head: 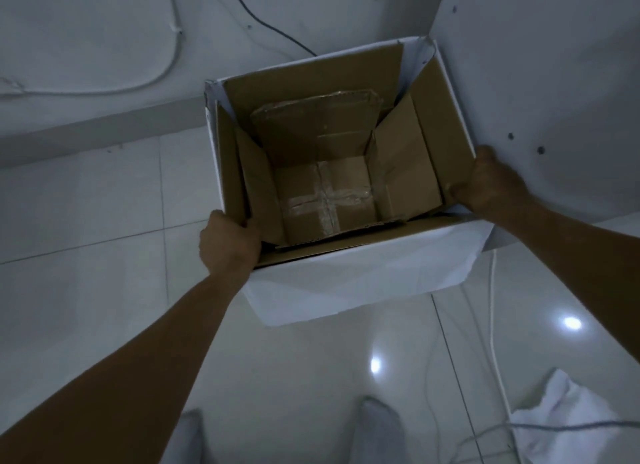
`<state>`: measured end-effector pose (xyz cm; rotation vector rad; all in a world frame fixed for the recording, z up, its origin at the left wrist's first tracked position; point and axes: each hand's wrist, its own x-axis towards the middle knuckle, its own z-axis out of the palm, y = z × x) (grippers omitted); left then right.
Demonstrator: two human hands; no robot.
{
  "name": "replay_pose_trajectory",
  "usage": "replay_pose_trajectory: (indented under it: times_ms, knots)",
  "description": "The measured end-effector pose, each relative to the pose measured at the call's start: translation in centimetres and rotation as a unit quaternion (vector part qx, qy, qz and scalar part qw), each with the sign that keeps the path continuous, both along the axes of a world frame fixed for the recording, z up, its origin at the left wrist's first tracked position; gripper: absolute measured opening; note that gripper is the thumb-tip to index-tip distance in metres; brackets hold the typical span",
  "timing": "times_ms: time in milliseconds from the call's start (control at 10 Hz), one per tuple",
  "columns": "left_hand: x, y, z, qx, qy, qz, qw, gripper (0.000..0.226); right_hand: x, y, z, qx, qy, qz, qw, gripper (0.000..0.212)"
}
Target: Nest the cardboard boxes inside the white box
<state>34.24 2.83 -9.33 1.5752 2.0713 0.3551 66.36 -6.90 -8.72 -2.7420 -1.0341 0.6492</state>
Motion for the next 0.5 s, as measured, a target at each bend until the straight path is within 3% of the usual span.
replay_pose_trajectory:
  times_ms: [100,200,300,400,500]
  knots:
    - [-0.7,0.3,1.4,-0.047,-0.034,0.013,0.998,0.05,0.2,-0.3,1.1,-0.021,0.045,0.002,0.999,0.063]
    - [-1.4,0.6,4.1,-0.044,-0.091,0.023,0.995,0.071,-0.3,-1.4,3.2,-0.04,0.013,0.054,0.998,0.06]
    - [-2.0,0.6,7.5,-0.004,-0.107,-0.014,0.994,0.072,-1.2,-2.3,6.0,-0.038,-0.053,0.12,0.991,0.063]
    - [-2.2,0.5,11.4,0.038,-0.13,-0.051,0.99,0.065,-2.5,-3.1,8.8,0.053,0.053,0.077,0.994,0.055]
    - [-2.7,-0.8,15.7,0.047,-0.172,-0.062,0.982,0.055,-4.2,-4.7,12.1,0.132,0.2,-0.062,0.969,0.048]
